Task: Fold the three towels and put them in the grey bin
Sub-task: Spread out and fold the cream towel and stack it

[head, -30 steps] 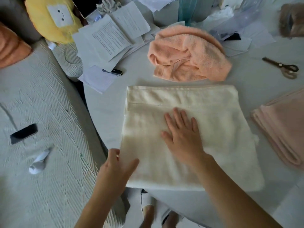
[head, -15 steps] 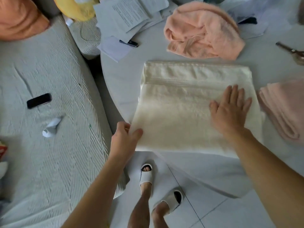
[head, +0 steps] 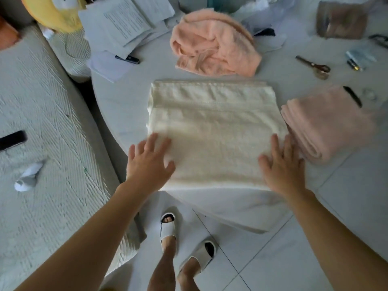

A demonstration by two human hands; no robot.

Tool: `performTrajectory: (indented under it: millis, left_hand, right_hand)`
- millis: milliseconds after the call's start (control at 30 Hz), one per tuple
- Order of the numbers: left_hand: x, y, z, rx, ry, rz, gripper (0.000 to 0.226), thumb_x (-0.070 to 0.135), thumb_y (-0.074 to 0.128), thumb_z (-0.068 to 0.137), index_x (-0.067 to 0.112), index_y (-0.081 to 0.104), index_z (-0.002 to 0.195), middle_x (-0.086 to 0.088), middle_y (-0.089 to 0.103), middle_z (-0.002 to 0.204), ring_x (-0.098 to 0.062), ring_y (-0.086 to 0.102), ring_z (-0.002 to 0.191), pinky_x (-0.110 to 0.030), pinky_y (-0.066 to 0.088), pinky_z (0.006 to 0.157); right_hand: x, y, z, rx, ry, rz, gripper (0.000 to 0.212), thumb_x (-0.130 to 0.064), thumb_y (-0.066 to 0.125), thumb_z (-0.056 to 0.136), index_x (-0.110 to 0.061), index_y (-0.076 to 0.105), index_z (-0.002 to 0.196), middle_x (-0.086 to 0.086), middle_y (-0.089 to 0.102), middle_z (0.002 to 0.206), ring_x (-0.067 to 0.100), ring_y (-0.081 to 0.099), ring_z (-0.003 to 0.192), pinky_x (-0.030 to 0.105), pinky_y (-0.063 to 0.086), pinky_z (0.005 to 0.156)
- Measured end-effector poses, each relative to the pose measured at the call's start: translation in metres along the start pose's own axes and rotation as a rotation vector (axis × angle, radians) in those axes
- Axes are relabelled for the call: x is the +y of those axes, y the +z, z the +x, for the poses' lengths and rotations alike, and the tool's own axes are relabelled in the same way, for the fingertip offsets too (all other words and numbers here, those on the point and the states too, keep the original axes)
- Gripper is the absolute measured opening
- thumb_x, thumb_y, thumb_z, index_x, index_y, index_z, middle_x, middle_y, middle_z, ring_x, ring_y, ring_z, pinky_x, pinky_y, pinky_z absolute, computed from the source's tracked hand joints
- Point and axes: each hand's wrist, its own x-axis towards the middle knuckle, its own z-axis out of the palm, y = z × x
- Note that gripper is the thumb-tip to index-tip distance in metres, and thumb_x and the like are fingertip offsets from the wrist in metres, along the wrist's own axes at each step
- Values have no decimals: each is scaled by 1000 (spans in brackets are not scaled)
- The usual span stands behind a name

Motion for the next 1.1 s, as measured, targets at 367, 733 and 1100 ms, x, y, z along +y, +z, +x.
performTrajectory:
  millis: [367, 733, 1100]
  left_hand:
    - [4, -28, 60, 180, -556, -977, 56, 30, 71, 84, 14, 49, 133, -7, 63, 114, -31, 62, 105, -41, 52, 86]
    - [-34, -26, 63, -368, -390, -1317, 18, 28, 64, 95, 20, 69, 111, -6, 79, 102, -26, 76, 91, -39, 60, 76]
    - [-26, -32, 55, 160, -62, -821, 33, 35, 55, 70, 9, 68, 85, 10, 60, 65, -25, 58, 81, -33, 46, 68]
  right_hand:
    - [7, -26, 6, 235, 245, 852, 18, -32, 61, 79, -17, 63, 88, -12, 63, 75, 8, 55, 71, 28, 45, 63]
    - [37, -41, 19, -284, 176, 886, 9, -49, 71, 73, -44, 74, 80, -22, 75, 82, 3, 70, 73, 27, 50, 62]
    - [46, -36, 14, -77, 299, 1079, 21, -23, 55, 72, -13, 49, 55, 8, 47, 60, 18, 48, 54, 36, 36, 52]
